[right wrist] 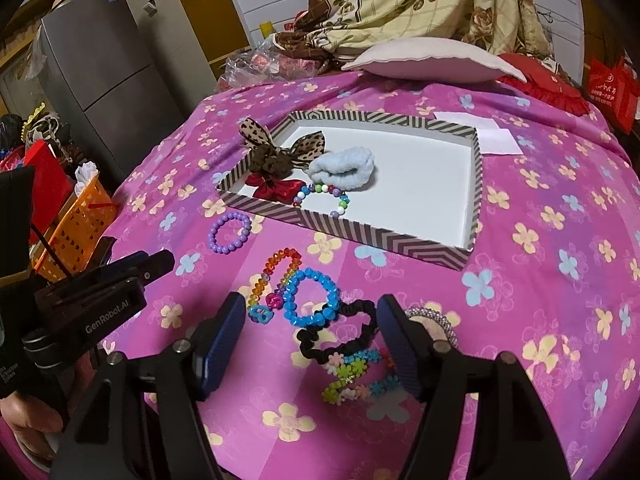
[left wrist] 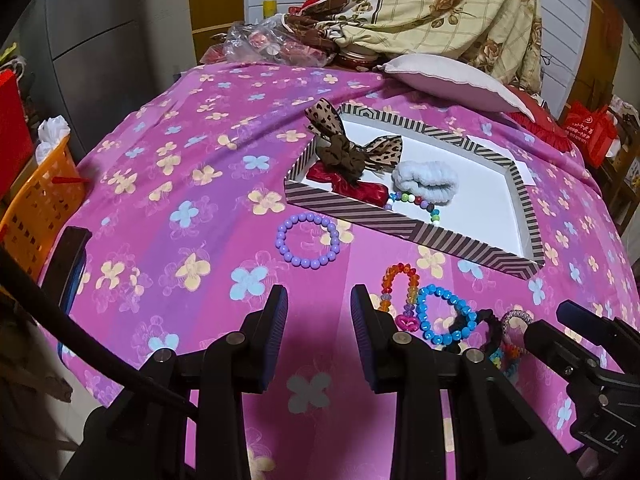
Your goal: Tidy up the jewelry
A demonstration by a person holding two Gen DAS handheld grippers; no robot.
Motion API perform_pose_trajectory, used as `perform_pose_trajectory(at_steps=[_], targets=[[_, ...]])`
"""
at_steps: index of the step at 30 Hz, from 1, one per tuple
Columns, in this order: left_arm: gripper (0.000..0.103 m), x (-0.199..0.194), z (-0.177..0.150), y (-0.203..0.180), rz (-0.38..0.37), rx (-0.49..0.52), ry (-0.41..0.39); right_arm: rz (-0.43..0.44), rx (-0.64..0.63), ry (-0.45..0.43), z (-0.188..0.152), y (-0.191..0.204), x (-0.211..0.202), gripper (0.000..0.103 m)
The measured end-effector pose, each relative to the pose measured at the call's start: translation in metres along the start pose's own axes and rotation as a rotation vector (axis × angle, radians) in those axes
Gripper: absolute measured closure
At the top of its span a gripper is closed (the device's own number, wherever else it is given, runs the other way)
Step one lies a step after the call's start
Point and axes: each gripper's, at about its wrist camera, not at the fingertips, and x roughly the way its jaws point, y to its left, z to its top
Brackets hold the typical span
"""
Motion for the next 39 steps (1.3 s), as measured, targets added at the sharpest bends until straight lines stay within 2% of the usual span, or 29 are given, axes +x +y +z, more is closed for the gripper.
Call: perform_pose_trajectory(at_steps=[7, 12, 21, 25, 30, 37, 39], targets=[[0.05, 0.012, -0.002, 0.022, -0.065, -0.066, 0.051, -0.013, 0.012, 0.014, -0.006, -0.011, 0.003, 0.032], [0.05, 0.027, -0.008, 0.041, -0.069, -0.122, 0.111, -0.026, 0.036, 0.03, -0.014, -0.027, 0.007, 0.032], [0.05, 0.038, -0.012, 0.048, -0.069, -0.145, 0.135, -0.059, 0.038, 0.049, -0.033, -0.052, 0.01, 0.032], [0.05, 0.043, -0.012, 0.04, -0.091, -0.136, 0.15, -0.065, 0.065, 0.057, -0.038, -0.067, 0.008, 0.04], [0.05, 0.042, -0.012, 0.022, -0.142, -0.113, 0.159, -0.063, 0.072, 0.057, -0.042, -0.077, 0.005, 0.041], [0.05, 0.039, -0.016, -0.028, -0.277, 0.03, 0.182, -0.036, 0.086, 0.06, -0.045, -0.084, 0.007, 0.041], [0.05, 0.04, -0.016, -0.038, -0.286, 0.065, 0.188, -0.04, 0.081, 0.058, -0.046, -0.085, 0.006, 0.041]])
